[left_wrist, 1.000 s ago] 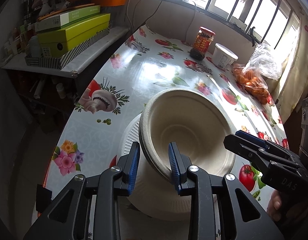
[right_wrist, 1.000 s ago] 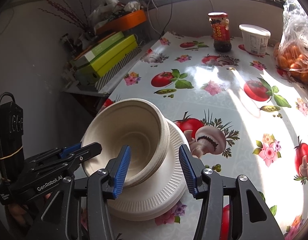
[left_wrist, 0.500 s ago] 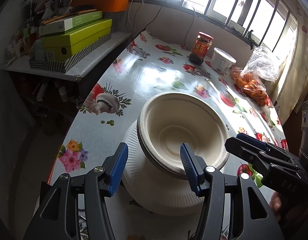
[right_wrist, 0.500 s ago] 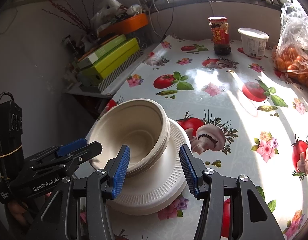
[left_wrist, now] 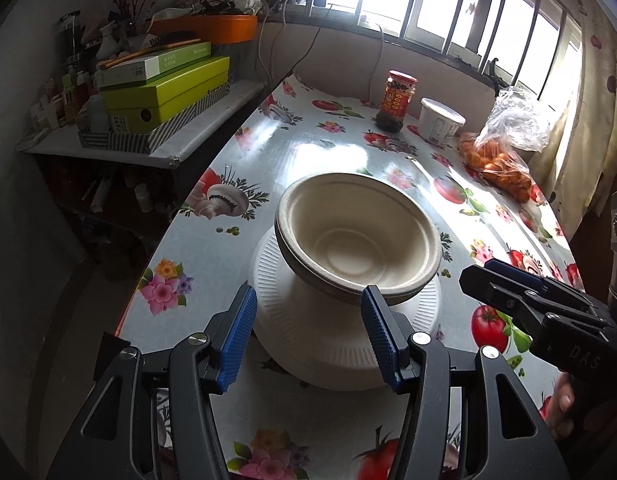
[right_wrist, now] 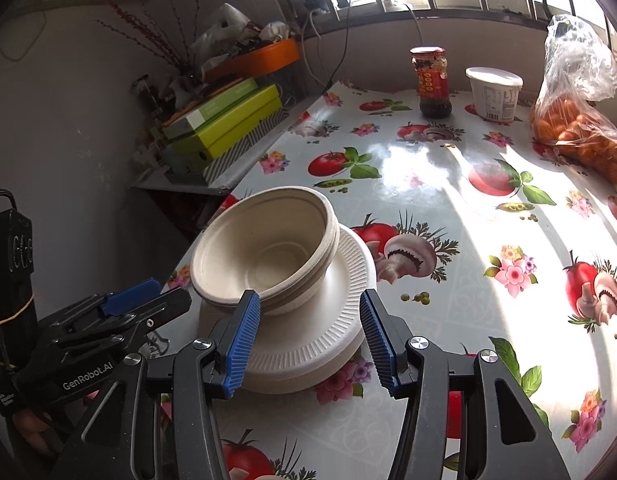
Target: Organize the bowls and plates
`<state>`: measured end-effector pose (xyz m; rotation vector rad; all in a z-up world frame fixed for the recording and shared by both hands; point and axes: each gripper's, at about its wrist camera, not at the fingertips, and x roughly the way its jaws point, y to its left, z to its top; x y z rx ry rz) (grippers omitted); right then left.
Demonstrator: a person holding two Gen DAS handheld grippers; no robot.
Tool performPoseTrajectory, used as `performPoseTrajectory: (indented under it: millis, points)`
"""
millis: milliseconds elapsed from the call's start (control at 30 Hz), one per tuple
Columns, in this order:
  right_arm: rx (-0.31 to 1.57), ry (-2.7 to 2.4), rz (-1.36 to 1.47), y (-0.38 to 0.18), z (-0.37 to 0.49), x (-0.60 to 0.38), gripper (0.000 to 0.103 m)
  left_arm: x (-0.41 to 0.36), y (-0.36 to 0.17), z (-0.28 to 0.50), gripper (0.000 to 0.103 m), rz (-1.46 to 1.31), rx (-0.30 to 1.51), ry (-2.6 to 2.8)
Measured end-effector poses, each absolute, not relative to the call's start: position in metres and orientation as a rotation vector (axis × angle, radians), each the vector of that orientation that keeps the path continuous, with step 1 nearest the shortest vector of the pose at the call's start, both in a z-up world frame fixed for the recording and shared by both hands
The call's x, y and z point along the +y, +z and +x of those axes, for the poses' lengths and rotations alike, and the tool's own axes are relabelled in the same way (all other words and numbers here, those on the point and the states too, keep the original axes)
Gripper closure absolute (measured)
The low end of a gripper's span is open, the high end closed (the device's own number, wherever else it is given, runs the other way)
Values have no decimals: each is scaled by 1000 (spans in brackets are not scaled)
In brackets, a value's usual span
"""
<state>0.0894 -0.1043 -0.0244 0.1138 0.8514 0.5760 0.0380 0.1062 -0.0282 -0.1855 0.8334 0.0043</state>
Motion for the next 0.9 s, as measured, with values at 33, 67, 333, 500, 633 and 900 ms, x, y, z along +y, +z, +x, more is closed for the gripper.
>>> performPoseTrajectory:
  millis: [33,67,333,500,633,900]
  points:
    - [850,575,113,-25,87,-105,51,106,-29,35,48,-187,834,4]
    - [849,573,112,-26,83,-106,51,105,-30,31,48,-185,833,8]
    - [823,560,75,-32,58,-113,50,101,-40,6,48,-191,823,26]
    - [797,532,19,-41,42,-114,46,96,-51,-11,48,-157,805,59]
    - [805,531,-4,-50,34,-114,45,86,-60,-23,48,-84,792,91]
    - [821,512,-42,-67,20,-118,43,82,-83,-39,48,-105,827,78]
